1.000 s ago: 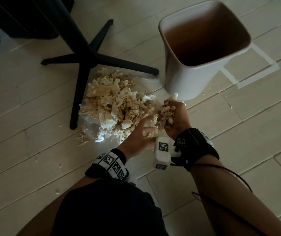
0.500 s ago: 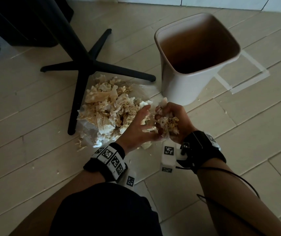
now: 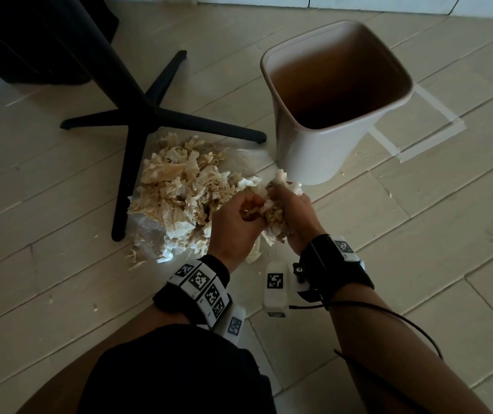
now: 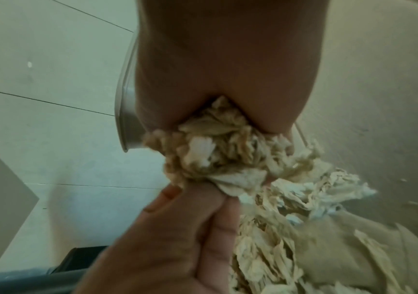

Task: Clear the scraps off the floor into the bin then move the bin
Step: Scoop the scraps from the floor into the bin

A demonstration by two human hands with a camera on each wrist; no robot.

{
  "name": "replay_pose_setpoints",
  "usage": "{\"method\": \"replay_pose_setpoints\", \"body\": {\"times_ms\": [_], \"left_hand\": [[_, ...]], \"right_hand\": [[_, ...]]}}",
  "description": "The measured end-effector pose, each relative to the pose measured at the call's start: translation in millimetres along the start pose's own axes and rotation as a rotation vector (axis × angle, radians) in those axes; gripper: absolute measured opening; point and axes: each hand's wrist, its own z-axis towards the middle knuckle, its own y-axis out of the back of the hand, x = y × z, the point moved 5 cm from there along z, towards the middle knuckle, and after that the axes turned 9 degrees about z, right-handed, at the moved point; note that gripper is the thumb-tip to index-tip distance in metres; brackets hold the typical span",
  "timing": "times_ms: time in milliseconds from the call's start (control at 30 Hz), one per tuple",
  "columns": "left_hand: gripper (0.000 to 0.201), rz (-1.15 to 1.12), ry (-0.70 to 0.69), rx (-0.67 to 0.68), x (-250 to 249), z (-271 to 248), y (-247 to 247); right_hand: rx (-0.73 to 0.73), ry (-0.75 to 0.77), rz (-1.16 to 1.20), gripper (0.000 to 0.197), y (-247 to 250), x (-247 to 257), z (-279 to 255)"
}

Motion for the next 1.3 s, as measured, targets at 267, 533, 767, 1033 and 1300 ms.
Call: {"method": "replay_pose_setpoints", "body": {"times_ms": [267,533,767,1033,1300], "left_hand": [[0.03,0.117,-0.102,0.05,-19,9,10],[0.061,-0.089,0.021,0.207,-11,-2,20],[0.037,-0.514,0.24,0.283,-7,-8,14],[0.018,-0.451,0.164,0.195,-25,9,22],[0.018,-0.076,-0.083,0.053,-43,9,30]], "right_hand": [[0.203,-0.036,0.008,0.037,-11,20,-12],[0.129,0.045,0.071,0.041,-22,54,-11],[0.099,0.082,0.2,0.023,-27,57,-9],[0.101,0.051,0.278,0.042,-27,49,-10],[0.271,-0.065,0.247,0.009,-34,44,-11]]}}
